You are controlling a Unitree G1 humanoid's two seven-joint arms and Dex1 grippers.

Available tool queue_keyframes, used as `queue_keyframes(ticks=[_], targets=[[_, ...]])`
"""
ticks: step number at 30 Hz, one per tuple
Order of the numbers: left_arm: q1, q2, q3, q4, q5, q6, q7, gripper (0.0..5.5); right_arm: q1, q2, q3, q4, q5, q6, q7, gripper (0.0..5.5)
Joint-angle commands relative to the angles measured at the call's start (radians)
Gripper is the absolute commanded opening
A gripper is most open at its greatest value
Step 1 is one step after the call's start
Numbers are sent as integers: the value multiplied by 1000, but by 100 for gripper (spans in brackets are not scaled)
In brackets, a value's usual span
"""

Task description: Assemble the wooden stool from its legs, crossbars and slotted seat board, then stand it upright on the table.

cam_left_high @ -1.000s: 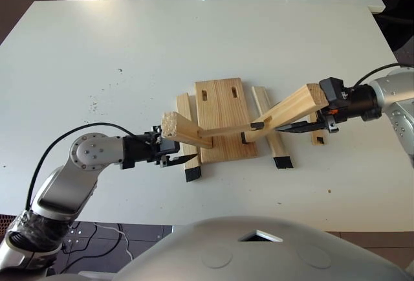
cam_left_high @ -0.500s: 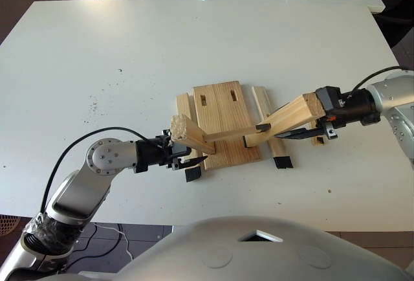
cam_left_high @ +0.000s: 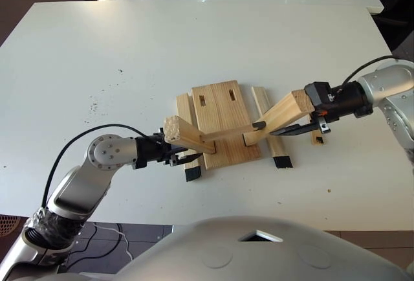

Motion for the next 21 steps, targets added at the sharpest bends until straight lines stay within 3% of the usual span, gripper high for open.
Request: queue_keyframes(ticks=[1,5,10,16,21], targets=[[-73,-42,-19,-25,-52,-18,-30,331,66,14,171,1,-157,40,-2,199],[-43,-1,128,47,-188,4,-104,331,87,8,156,-11,-137,42,-14,199],[-149,9,279,186,-366,119,-151,331,93,9,162,-8,-136,34,-33,199],[-278,-18,294,268,-427,173,-135,331,79,16,179,-2,-140,27,-47,199],[-543,-130,249,311,-601,330,-163,313,66,15,194,27,-163,-4,-39,199]])
